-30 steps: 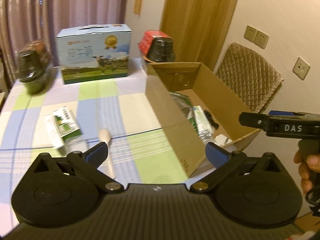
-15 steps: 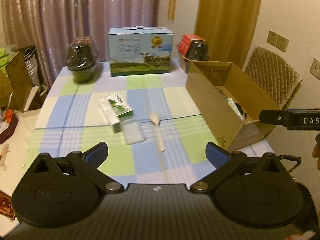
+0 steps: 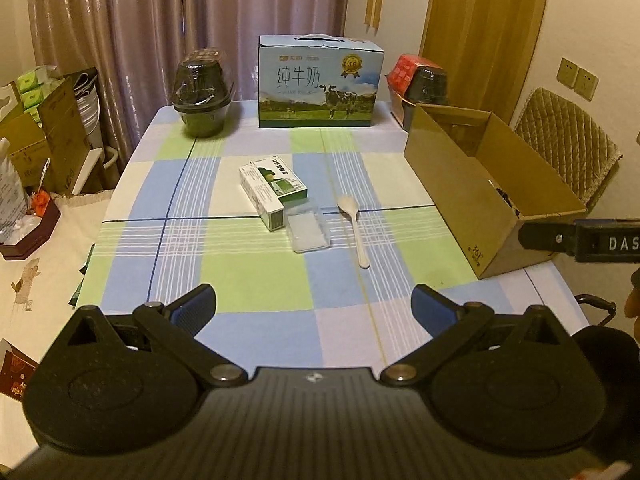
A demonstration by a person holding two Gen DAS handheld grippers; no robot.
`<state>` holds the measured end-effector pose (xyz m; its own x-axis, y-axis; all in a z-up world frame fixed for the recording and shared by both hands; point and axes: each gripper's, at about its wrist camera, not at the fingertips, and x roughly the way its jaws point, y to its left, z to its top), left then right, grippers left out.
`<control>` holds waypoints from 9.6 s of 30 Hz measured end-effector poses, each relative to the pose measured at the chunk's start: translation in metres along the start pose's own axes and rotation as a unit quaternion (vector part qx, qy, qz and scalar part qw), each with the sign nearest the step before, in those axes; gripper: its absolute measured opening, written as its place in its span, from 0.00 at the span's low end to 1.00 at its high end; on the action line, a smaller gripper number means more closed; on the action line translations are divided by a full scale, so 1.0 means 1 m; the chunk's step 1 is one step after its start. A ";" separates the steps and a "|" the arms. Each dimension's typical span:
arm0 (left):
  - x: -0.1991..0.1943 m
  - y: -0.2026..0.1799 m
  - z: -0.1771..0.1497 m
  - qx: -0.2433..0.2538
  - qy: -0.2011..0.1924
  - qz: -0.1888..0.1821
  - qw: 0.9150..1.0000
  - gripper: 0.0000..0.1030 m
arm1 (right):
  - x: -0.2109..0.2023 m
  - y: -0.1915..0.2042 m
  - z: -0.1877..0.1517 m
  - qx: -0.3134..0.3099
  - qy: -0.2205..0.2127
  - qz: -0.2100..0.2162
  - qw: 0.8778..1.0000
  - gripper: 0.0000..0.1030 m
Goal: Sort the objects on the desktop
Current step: 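Move both open tools back over the spoon and clear tray, then grasp the white spoon handle with the right tool while the left tool grasps the clear tray, then lift the spoon with the right tool while the left tool lifts the clear tray, then carry the spoon with right tool while left tool carries the tray to the box, then release the tray from left tool into the box while right tool releases the spoon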
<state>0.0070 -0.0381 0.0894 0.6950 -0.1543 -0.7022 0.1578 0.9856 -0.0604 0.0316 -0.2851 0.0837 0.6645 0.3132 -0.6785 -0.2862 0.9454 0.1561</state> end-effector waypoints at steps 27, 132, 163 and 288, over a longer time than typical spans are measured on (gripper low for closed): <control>0.028 -0.004 0.004 -0.002 0.017 0.000 1.000 0.99 | 0.026 -0.002 -0.005 0.008 0.023 0.010 1.000 0.98; 0.211 0.008 -0.021 0.050 0.115 -0.040 0.991 0.55 | 0.209 0.002 -0.017 -0.001 0.115 0.046 0.992 0.03; 0.222 0.009 -0.010 0.029 0.094 -0.027 0.995 0.50 | 0.212 0.004 -0.021 0.001 0.112 0.040 0.993 0.03; 0.180 -0.236 0.129 0.078 -0.003 -0.144 0.987 0.58 | 0.043 -0.222 0.082 0.072 -0.050 -0.071 0.994 0.03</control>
<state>0.1852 -0.3073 0.0692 0.6103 -0.4272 -0.6671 0.4548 0.8785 -0.1464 0.1806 -0.4735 0.0786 0.7583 0.1763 -0.6276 -0.0876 0.9816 0.1699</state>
